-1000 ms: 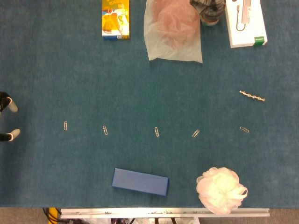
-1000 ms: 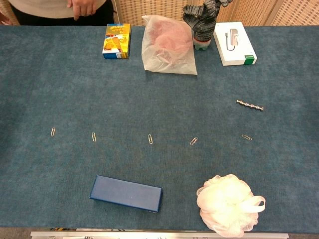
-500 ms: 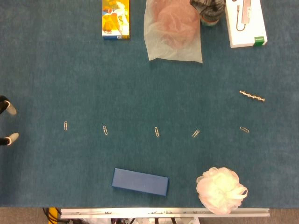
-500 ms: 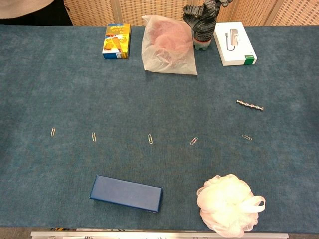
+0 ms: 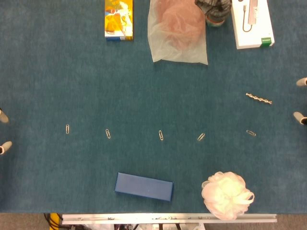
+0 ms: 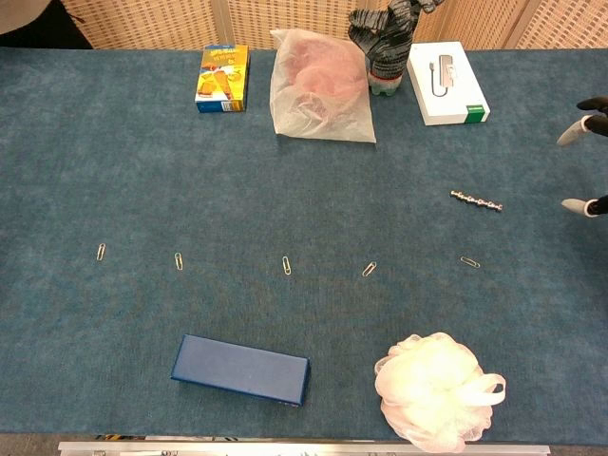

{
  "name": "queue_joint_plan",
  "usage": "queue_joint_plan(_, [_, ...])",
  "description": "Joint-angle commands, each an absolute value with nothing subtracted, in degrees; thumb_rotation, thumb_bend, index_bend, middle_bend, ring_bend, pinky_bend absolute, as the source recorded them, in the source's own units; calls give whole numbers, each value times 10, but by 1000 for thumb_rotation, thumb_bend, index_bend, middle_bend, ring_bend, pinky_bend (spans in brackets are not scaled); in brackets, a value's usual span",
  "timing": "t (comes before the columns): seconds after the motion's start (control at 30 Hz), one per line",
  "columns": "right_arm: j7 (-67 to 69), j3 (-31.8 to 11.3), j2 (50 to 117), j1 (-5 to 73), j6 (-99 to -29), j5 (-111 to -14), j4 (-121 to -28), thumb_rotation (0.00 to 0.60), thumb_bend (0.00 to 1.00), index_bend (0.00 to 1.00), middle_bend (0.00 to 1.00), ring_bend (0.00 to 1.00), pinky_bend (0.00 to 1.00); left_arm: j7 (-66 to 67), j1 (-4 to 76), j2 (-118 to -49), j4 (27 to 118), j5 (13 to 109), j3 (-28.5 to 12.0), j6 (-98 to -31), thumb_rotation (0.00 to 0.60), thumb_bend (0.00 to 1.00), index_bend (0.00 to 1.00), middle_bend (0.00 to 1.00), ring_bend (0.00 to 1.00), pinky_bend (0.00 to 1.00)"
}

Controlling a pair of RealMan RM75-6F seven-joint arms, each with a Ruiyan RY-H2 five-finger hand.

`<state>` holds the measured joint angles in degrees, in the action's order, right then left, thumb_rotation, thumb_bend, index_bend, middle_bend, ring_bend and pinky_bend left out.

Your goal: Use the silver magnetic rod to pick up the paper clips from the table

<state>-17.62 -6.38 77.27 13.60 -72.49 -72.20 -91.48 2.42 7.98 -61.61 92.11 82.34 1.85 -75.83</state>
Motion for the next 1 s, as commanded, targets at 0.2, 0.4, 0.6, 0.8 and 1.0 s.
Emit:
queue_joint_plan(0.2, [-248,-81,783,152,-709,-650,-953,600,105,434,98,0,87,17,76,-615,915,823,20,-758,600,28,433,318,206,36])
queue_joint_plan(0.4, [-352,-101,791,171,-715,-544,-1000,600,109,442,98,0,69,11,74,-617,909,826,21,-755,600,28,434,319,206,36])
queue_joint_plan(0.6, [-393,-115,804,195,-717,-481,-1007,600,138,448,98,0,68,6,71,-616,905,825,22,-754,600,28,434,320,206,36])
queue_joint_plan(0.8, [-405,-121,813,215,-711,-445,-998,600,152,453,98,0,64,4,70,-615,903,822,23,-750,600,28,434,320,206,36])
queue_joint_plan(1.0, [-410,-121,818,230,-707,-425,-992,600,154,456,98,0,56,5,71,-615,903,821,22,-747,600,28,435,321,206,36])
